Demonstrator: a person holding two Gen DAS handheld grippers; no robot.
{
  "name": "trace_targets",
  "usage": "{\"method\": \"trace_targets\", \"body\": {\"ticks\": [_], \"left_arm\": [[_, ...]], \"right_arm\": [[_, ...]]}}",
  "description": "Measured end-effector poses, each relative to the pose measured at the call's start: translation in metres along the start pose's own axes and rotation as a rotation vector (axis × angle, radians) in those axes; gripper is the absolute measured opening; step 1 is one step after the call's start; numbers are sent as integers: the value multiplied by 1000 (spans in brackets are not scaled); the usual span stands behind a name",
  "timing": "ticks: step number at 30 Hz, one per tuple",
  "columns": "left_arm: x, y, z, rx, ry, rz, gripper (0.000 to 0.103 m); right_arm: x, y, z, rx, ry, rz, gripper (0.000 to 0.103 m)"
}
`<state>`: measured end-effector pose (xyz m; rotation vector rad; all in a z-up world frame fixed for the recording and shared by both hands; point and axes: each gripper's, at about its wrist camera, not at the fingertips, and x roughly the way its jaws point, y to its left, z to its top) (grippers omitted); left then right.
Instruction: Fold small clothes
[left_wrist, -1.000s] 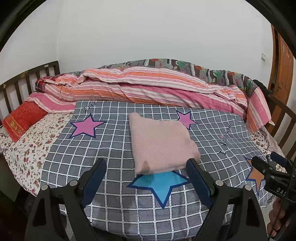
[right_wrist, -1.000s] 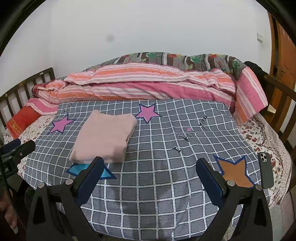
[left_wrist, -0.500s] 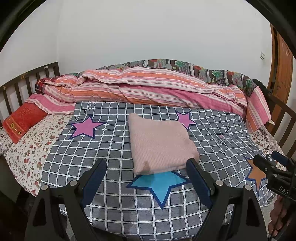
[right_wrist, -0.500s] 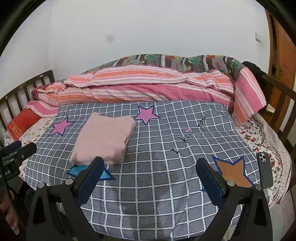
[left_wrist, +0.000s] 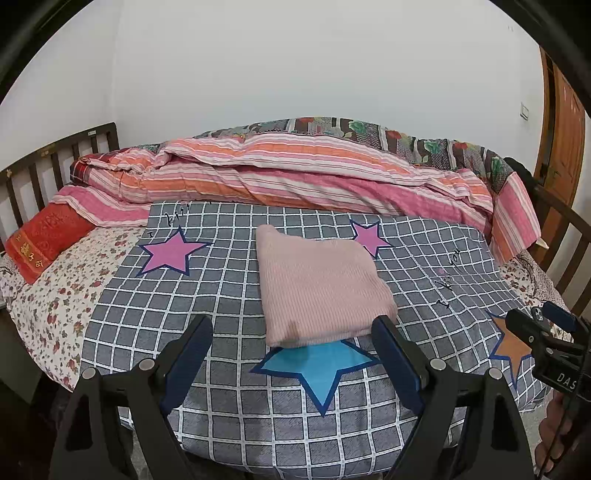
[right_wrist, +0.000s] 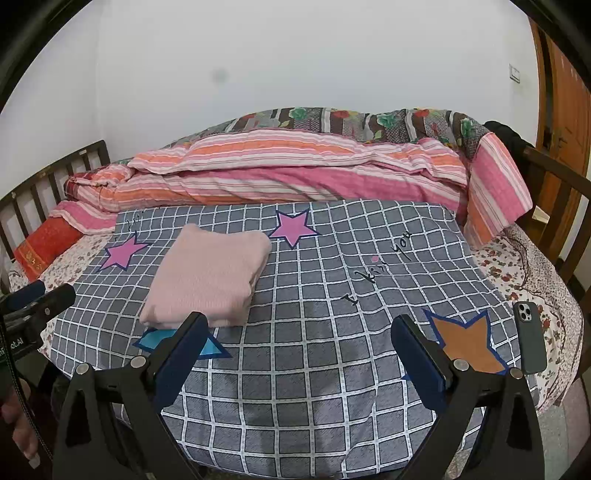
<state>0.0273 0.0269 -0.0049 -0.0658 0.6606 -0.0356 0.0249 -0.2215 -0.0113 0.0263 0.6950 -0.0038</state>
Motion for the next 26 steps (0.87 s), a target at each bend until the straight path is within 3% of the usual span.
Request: {"method": "trace_targets", "body": {"ticks": [26], "left_arm": [[0,-2,5,5,-9,6,87]], "right_arm": [[2,5,2,0,-1,8,98]]}}
